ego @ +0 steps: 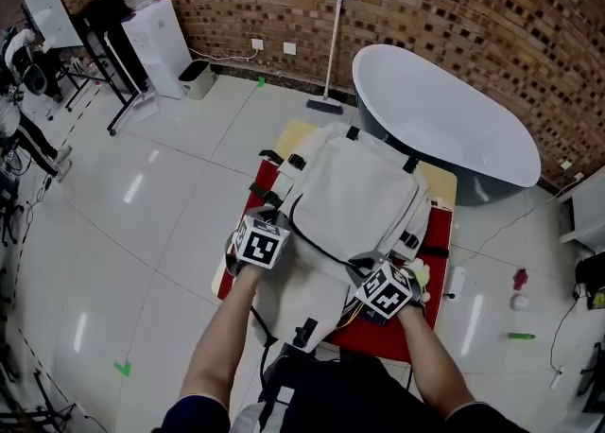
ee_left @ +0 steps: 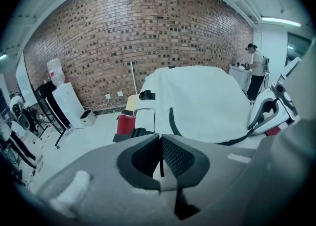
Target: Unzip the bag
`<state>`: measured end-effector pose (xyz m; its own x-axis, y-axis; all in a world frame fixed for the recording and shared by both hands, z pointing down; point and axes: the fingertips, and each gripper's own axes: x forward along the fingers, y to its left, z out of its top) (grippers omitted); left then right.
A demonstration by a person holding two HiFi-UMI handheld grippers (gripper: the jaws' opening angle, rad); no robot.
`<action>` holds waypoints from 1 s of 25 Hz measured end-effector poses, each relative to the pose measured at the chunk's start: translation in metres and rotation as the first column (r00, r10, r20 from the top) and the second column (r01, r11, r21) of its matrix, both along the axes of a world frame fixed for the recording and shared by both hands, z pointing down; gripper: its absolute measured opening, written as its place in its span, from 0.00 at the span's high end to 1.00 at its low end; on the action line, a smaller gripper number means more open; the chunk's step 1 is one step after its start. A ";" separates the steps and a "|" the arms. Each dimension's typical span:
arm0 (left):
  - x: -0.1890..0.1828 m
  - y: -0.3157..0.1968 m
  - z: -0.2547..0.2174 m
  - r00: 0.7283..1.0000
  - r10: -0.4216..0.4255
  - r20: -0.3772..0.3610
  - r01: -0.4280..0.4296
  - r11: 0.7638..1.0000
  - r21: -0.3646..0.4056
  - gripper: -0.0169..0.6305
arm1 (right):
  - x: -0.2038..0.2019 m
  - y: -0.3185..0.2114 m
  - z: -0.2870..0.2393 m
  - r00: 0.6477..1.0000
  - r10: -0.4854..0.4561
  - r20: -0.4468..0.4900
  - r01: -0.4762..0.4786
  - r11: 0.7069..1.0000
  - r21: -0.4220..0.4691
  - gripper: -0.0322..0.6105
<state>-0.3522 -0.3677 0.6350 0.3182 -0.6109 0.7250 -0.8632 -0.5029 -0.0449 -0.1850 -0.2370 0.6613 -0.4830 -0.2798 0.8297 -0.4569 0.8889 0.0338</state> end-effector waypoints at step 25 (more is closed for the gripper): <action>0.010 -0.050 -0.003 0.995 0.097 0.032 -0.097 0.995 0.006 0.90 | 0.002 0.002 -0.001 0.998 0.043 0.038 -0.041 0.999 -0.034 0.90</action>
